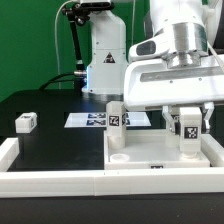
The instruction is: Assemble square table
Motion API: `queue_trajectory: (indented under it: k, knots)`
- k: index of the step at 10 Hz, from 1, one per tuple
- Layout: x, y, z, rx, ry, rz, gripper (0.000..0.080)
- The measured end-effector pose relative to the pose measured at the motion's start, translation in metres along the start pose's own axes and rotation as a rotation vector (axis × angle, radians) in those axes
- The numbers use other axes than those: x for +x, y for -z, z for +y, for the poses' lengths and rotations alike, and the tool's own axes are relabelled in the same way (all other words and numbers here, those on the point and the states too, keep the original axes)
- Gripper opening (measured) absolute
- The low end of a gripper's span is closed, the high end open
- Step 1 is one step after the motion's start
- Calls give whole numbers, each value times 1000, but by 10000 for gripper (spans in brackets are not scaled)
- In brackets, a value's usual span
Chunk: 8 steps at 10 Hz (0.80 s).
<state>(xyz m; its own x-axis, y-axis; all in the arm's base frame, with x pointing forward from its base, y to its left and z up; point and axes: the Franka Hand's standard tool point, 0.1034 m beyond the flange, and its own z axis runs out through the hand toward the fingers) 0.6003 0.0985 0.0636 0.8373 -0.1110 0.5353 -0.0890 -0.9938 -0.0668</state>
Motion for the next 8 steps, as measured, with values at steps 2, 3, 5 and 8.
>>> queue_trajectory:
  k: [2,3,5,8]
  knots:
    - [-3,-2,-4,1,8,6,287]
    - [-3,-1,-5,2,9,6,287]
    - [-4,-2,-5,3,9,-4,287]
    - [-6,-3,-5,3,9,-9,600]
